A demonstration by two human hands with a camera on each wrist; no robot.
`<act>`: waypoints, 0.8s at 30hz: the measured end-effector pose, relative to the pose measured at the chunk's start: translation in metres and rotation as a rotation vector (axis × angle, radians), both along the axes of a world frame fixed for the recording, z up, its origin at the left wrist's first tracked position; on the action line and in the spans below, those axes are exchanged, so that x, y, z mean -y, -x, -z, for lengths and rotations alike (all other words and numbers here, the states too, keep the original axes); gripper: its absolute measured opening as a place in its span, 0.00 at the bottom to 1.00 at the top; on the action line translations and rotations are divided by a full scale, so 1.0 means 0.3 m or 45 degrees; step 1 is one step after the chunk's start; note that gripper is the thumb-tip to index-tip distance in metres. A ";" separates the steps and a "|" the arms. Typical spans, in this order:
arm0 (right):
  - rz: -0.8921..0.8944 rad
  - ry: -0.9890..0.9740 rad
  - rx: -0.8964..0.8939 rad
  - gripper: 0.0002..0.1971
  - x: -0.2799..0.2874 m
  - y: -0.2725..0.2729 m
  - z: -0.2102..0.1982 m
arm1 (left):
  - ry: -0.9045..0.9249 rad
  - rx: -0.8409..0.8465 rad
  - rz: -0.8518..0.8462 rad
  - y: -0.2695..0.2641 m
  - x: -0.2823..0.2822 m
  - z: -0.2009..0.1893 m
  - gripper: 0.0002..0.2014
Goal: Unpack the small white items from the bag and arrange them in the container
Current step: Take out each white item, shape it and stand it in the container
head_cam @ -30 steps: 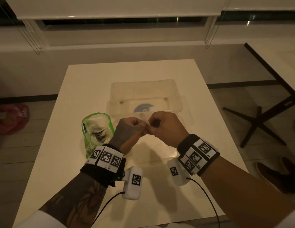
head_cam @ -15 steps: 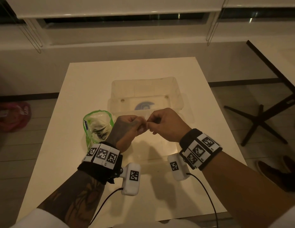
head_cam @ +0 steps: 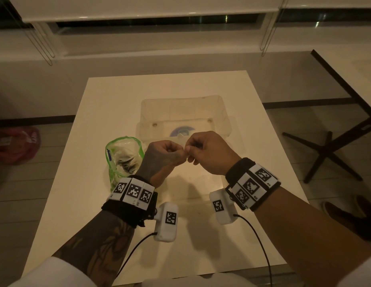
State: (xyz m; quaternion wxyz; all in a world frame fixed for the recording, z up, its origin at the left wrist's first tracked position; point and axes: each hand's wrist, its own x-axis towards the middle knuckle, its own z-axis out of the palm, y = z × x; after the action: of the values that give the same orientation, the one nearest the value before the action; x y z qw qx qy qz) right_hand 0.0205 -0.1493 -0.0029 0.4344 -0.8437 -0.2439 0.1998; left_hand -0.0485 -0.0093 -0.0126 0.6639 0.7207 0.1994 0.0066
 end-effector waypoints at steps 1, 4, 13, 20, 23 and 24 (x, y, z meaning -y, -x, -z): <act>0.002 0.003 0.015 0.07 0.001 0.001 -0.001 | 0.009 -0.003 -0.006 -0.003 0.002 -0.001 0.14; 0.005 0.048 0.115 0.06 -0.001 0.006 0.001 | 0.017 -0.003 -0.032 -0.012 0.005 0.003 0.05; 0.172 0.004 0.309 0.06 -0.024 0.028 0.011 | 0.108 0.016 -0.159 -0.031 0.004 0.013 0.05; 0.201 -0.196 0.037 0.10 -0.035 0.018 -0.006 | 0.145 0.084 -0.198 -0.038 -0.014 0.015 0.05; 0.201 -0.193 -0.018 0.09 -0.038 0.012 0.000 | 0.190 0.097 -0.190 -0.039 -0.019 0.020 0.06; 0.208 -0.180 -0.031 0.09 -0.039 0.007 0.005 | 0.213 0.100 -0.182 -0.039 -0.021 0.021 0.06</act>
State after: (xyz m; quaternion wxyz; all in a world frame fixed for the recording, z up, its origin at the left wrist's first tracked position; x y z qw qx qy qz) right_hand 0.0183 -0.1377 -0.0044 0.5108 -0.8255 -0.1824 0.1562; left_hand -0.0368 -0.0032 -0.0189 0.7270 0.6458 0.2241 0.0655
